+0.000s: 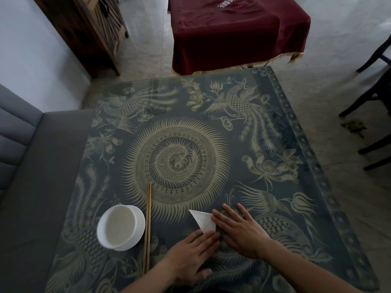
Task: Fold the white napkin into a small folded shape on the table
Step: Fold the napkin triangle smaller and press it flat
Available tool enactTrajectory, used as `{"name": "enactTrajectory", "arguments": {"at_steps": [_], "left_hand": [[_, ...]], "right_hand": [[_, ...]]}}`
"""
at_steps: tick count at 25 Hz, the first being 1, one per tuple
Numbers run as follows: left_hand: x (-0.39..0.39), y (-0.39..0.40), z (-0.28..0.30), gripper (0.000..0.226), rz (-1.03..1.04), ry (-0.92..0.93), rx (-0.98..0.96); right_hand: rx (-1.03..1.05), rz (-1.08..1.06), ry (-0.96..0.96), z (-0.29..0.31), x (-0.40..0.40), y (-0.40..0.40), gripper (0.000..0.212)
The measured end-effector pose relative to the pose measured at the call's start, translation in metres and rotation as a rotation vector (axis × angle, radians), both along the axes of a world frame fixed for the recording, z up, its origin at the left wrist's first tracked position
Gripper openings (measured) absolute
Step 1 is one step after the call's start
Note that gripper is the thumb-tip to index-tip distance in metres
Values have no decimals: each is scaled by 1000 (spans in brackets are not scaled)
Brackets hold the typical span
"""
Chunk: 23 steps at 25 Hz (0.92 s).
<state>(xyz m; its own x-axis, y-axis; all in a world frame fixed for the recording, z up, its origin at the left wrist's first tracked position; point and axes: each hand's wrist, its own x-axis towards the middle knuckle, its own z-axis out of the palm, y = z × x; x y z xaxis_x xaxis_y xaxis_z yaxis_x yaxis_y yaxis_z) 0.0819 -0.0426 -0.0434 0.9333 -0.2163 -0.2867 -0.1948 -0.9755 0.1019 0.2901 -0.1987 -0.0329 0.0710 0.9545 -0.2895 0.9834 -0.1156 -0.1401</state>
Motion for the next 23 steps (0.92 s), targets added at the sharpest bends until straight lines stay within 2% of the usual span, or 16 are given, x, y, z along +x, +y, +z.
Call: {"name": "enactTrajectory", "arguments": {"at_steps": [7,9,11,13,20,23], "left_hand": [[-18,4,-6,76,-169,-11,-3],[-12,8,-1,73,-44,-62,-60],[-4,14,5,73,205,-69,-102],[1,19,8,73,347,-38,-75],[-11,18,4,77,252,18,-69],[-15,21,8,74,284,-2,-80]], "right_hand": [[22,-14,13,1,-1,0,63],[32,-14,17,2,-2,0,63],[33,-22,17,4,-3,0,63],[34,-24,22,5,-4,0,63],[36,-24,16,6,-4,1,60],[28,-24,19,6,-2,1,61]]}}
